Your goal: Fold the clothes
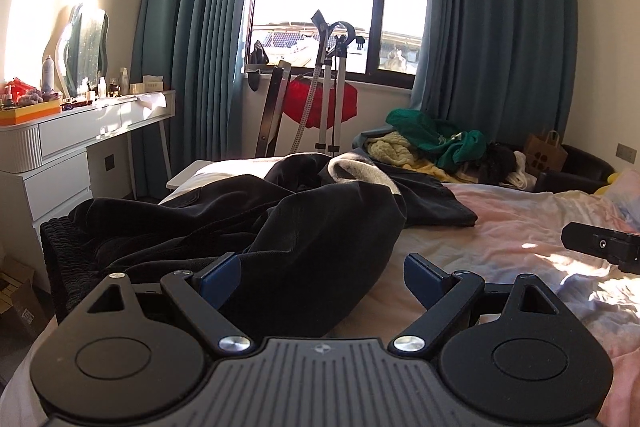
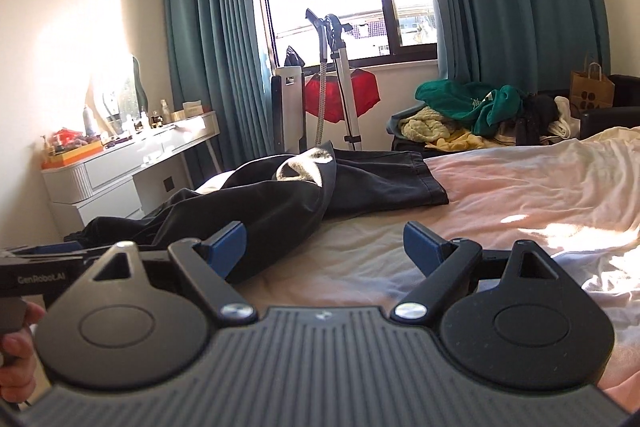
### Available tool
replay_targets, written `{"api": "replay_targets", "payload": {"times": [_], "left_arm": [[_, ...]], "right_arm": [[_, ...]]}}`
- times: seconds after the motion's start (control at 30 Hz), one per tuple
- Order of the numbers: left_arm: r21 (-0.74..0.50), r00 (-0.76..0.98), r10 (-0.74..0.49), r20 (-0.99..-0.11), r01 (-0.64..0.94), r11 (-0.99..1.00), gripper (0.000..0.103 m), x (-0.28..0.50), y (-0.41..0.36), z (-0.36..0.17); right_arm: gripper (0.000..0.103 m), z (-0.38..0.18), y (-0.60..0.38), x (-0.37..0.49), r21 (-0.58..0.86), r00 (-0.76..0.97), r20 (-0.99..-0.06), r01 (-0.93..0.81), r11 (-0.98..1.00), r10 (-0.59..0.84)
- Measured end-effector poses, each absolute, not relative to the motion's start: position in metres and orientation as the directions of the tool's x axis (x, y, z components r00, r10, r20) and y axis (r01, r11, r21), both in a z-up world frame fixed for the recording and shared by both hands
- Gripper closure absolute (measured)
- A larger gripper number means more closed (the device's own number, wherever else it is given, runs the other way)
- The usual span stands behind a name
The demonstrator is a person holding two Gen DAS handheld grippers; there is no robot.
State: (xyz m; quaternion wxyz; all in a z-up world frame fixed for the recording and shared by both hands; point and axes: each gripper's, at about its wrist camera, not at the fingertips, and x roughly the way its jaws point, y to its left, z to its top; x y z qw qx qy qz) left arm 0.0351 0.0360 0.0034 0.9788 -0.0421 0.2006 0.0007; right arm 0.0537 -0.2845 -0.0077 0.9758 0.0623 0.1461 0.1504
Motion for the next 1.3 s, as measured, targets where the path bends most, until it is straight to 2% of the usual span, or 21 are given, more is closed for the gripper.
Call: {"api": "replay_targets", "payload": {"times": [0.5,0.67,0.8,0.97,1.1,1.2,1.3], "left_arm": [[-0.049,0.880,0.001,-0.475,-0.028,0.998,0.013,0.045,0.030,-0.014],[0.048,0.876,-0.028,-0.482,0.059,0.997,0.012,0.073,0.007,-0.017],[0.102,0.856,-0.007,-0.517,0.069,0.992,0.013,0.123,-0.015,-0.014],[0.189,0.891,0.021,-0.453,0.074,0.979,0.013,0.204,-0.049,-0.006],[0.331,0.924,0.052,-0.380,0.083,0.940,0.014,0.278,-0.082,-0.008],[0.392,0.918,0.059,-0.392,0.109,0.913,0.017,0.337,-0.101,-0.014],[0.367,0.902,0.084,-0.424,0.086,0.926,0.023,0.394,-0.115,-0.023]], "right_arm": [[0.016,-0.010,-0.297,0.043,0.198,0.916,-0.316,-0.190,0.962,0.246],[0.016,-0.009,-0.308,0.041,0.203,0.923,-0.338,-0.117,0.972,0.182],[0.016,-0.012,-0.319,0.045,0.216,0.924,-0.360,-0.050,0.975,0.127],[0.016,-0.019,-0.334,0.053,0.290,0.907,-0.398,-0.014,0.957,0.134],[0.016,-0.032,-0.345,0.066,0.346,0.891,-0.434,0.030,0.938,0.131],[0.016,-0.049,-0.349,0.085,0.352,0.871,-0.478,0.068,0.934,0.116],[0.016,-0.067,-0.357,0.105,0.393,0.846,-0.518,0.106,0.913,0.125]]}}
